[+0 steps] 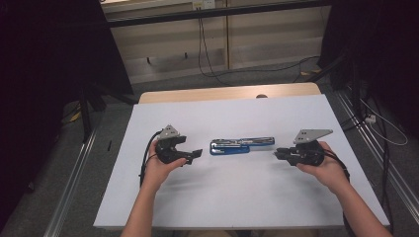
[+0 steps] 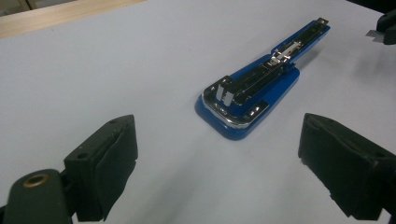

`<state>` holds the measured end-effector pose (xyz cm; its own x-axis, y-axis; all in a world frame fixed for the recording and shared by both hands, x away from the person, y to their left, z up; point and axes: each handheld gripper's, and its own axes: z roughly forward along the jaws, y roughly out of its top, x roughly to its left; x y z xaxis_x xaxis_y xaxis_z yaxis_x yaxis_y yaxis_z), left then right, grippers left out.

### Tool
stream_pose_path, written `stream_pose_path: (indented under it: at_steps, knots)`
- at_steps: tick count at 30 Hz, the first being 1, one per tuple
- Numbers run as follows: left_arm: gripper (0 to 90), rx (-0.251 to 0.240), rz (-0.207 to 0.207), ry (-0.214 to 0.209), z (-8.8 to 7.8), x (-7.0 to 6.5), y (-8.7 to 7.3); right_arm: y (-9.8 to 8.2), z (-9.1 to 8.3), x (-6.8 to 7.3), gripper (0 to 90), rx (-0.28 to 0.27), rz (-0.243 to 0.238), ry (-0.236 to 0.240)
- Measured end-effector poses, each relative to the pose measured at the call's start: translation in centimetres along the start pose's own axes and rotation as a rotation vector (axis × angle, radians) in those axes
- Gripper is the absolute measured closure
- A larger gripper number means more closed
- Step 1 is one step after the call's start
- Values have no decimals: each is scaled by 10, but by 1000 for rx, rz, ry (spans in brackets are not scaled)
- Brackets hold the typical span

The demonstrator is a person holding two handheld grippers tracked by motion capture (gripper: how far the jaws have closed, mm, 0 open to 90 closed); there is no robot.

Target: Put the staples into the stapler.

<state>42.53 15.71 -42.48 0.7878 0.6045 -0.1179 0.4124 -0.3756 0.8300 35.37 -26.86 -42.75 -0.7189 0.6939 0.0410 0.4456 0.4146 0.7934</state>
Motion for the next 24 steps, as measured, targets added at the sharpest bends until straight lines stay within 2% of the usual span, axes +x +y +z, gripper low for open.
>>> stream_pose_path:
  at_steps: [7, 11, 13, 17, 24]
  knots:
    - [118, 5, 2, -5, -2, -1, -1, 10, 4, 3, 793, 3, -20, 10]
    - [115, -10, -3, -6, -3, -1, 0, 18, 5, 2, 793, 8, -41, 12]
    - [115, -9, 9, -6, -2, -1, 1, 23, 6, 2, 793, 3, -47, 11]
    - [115, -11, 5, -10, -1, -1, 1, 30, 7, 3, 793, -11, -53, 18]
    - [116, -11, -6, -6, -1, 1, 0, 34, 11, 5, 793, -11, -58, 26]
